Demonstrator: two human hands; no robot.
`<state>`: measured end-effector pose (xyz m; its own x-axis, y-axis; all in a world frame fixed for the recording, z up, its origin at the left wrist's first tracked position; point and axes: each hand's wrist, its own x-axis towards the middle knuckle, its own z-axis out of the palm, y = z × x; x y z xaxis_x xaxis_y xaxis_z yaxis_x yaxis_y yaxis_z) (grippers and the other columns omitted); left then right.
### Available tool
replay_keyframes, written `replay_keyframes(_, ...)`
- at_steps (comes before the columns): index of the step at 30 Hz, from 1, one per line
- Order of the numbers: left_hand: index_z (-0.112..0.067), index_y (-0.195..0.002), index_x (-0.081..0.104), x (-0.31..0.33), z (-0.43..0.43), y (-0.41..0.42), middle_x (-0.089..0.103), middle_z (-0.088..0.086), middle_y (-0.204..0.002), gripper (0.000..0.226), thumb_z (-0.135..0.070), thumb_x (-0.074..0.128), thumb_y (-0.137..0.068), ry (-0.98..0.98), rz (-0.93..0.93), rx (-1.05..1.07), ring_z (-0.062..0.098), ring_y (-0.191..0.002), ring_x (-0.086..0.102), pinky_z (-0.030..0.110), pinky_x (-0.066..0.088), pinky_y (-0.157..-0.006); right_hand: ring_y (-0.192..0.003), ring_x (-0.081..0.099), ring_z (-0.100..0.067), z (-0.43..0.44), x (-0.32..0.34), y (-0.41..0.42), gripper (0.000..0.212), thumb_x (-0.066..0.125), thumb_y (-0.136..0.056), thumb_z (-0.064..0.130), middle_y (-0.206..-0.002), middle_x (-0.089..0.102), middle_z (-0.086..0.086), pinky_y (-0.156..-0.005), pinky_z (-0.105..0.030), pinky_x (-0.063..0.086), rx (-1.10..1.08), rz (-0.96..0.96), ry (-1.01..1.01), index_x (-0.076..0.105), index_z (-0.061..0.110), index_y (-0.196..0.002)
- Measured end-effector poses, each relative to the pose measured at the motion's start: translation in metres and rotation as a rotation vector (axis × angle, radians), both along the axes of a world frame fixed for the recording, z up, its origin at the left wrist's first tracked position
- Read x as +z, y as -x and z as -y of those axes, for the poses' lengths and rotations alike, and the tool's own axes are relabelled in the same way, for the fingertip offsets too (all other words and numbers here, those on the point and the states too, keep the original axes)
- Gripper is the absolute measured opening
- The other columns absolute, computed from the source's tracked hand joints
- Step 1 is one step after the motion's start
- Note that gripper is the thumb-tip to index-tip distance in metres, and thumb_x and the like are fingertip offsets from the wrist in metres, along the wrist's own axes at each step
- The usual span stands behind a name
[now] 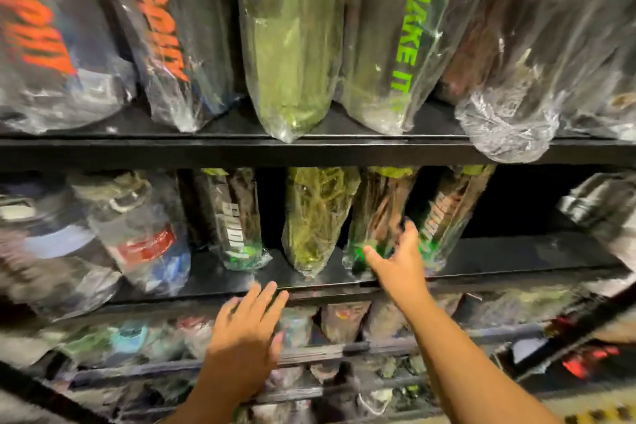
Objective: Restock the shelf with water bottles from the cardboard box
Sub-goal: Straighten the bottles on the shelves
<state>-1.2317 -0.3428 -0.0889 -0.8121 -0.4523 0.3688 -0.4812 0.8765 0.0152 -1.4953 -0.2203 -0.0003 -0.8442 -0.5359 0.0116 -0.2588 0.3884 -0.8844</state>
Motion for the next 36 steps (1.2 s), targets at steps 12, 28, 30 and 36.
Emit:
replay_keyframes(12,-0.024,-0.143,0.057,-0.002,0.009,-0.005,0.052,0.001,-0.150,0.061,-0.042,0.060,-0.085,-0.070,-0.124,-0.090,0.021,-0.135,0.052,0.048,0.038,-0.104,-0.135,0.041,-0.010,0.004,0.001,-0.021,0.106,0.088,-0.074,0.041,-0.151,0.040,0.005,-0.114,-0.038,0.038,-0.052,-0.068,0.068,0.026,0.016,-0.155)
replay_keyframes(28,-0.019,-0.135,0.065,-0.006,-0.002,0.008,0.060,0.007,-0.141,0.063,-0.033,0.072,-0.074,-0.060,-0.153,-0.001,0.027,-0.129,0.057,0.052,0.037,-0.104,-0.116,0.052,-0.009,0.004,-0.028,-0.009,0.063,0.079,-0.082,0.043,-0.128,0.051,0.011,-0.099,-0.030,0.046,0.038,-0.211,0.004,0.048,0.028,-0.136)
replay_keyframes(30,-0.020,-0.136,0.064,-0.004,0.000,0.008,0.060,0.006,-0.142,0.061,-0.034,0.067,-0.077,-0.053,-0.131,-0.006,0.027,-0.129,0.057,0.051,0.039,-0.103,-0.119,0.052,-0.010,0.004,-0.028,-0.009,0.065,0.079,-0.083,0.045,-0.131,0.051,0.011,-0.101,-0.032,0.045,0.052,-0.202,0.005,0.046,0.029,-0.137)
replay_keyframes(36,-0.027,-0.138,0.061,0.007,0.015,-0.014,0.058,0.002,-0.144,0.056,-0.036,0.053,-0.083,-0.001,-0.053,-0.035,0.025,-0.131,0.056,0.049,0.039,-0.106,-0.134,0.040,-0.026,-0.006,-0.028,-0.030,0.089,0.083,-0.082,0.039,-0.143,0.040,-0.009,-0.111,-0.048,0.040,-0.124,-0.340,0.036,0.035,0.008,-0.149)
